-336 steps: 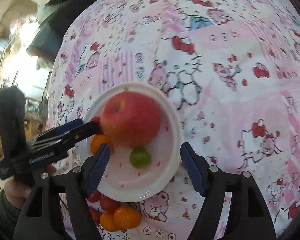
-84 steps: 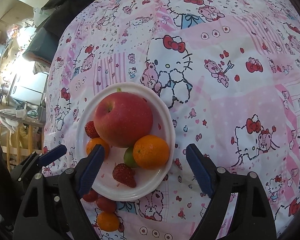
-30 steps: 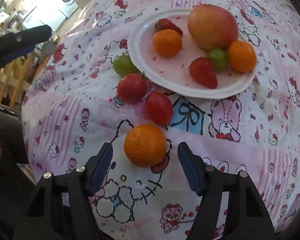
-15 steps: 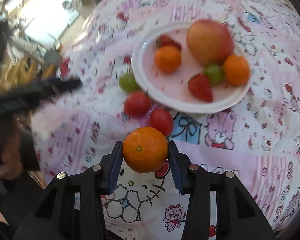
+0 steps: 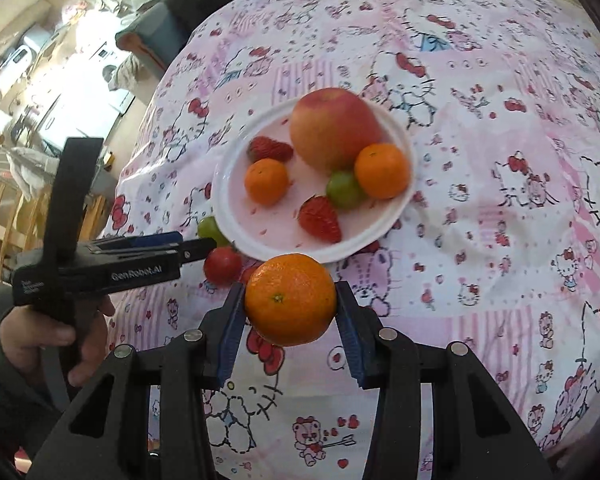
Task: Organize fruits
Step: 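Grasp a mandarin orange with the right gripper while the left gripper grasps the green fruit, then carry the orange and green fruit over the plate with both grippers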
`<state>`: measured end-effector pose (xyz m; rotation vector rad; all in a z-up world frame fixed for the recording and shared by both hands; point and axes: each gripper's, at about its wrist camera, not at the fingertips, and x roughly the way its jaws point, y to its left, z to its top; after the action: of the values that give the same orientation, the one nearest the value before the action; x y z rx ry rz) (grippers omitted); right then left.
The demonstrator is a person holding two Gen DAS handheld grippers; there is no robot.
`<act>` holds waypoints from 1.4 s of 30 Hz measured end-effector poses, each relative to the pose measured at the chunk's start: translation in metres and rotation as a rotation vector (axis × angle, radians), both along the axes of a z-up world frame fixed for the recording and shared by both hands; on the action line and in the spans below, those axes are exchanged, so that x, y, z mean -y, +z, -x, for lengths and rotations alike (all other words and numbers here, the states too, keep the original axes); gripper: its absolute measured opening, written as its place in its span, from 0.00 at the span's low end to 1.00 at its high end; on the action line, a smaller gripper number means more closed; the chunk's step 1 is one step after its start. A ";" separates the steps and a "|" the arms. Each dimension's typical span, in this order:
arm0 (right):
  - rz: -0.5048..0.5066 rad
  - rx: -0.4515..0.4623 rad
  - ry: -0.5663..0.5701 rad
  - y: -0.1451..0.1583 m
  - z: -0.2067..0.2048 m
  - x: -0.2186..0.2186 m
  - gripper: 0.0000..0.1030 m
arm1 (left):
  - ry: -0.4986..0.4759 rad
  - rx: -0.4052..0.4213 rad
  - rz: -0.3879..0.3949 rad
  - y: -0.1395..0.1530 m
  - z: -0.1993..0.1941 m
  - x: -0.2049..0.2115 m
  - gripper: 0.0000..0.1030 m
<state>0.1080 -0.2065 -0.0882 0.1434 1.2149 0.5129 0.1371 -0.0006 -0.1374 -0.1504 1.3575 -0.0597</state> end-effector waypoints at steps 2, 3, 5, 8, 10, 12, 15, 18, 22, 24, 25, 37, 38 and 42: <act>-0.005 -0.002 -0.016 0.000 -0.001 0.007 0.45 | -0.001 -0.002 0.000 -0.002 -0.004 0.002 0.49; -0.008 -0.005 -0.020 0.000 -0.001 0.009 0.45 | 0.002 -0.001 -0.002 -0.003 -0.006 0.003 0.44; -0.012 -0.014 -0.026 -0.001 -0.002 0.012 0.45 | 0.001 -0.002 0.001 -0.005 -0.009 0.004 0.42; -0.013 -0.018 -0.029 -0.001 -0.002 0.015 0.45 | -0.023 0.008 0.009 -0.009 -0.010 0.011 0.33; -0.017 -0.017 -0.031 -0.001 -0.003 0.015 0.45 | -0.048 0.021 0.011 -0.007 -0.010 0.015 0.25; -0.018 -0.013 -0.032 -0.001 -0.003 0.016 0.45 | -0.060 0.032 0.001 -0.005 -0.009 0.018 0.24; -0.022 -0.008 -0.036 0.001 -0.004 0.016 0.45 | -0.054 0.036 0.005 -0.003 -0.006 0.015 0.24; -0.021 -0.001 -0.033 0.003 -0.002 0.015 0.45 | -0.044 0.038 0.005 0.001 0.001 0.008 0.24; -0.015 0.006 -0.029 0.005 0.000 0.013 0.45 | -0.050 0.044 -0.011 0.006 0.015 0.004 0.24; -0.013 0.009 -0.029 0.006 0.000 0.012 0.45 | -0.048 0.051 -0.021 0.010 0.020 0.002 0.24; -0.013 0.009 -0.030 0.006 0.001 0.012 0.45 | -0.043 0.058 -0.026 0.013 0.022 0.000 0.24; 0.019 0.022 -0.070 0.007 -0.001 0.014 0.45 | 0.017 0.205 -0.045 0.054 0.034 -0.017 0.24; 0.025 0.023 -0.072 0.007 -0.001 0.014 0.45 | 0.019 0.211 -0.045 0.056 0.035 -0.019 0.24; 0.041 0.015 -0.080 0.004 -0.001 0.013 0.45 | 0.031 0.235 -0.038 0.064 0.038 -0.026 0.24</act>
<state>0.1087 -0.2196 -0.0845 0.1522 1.1990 0.4188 0.0992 0.0255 -0.0737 -0.1279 1.1210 -0.0245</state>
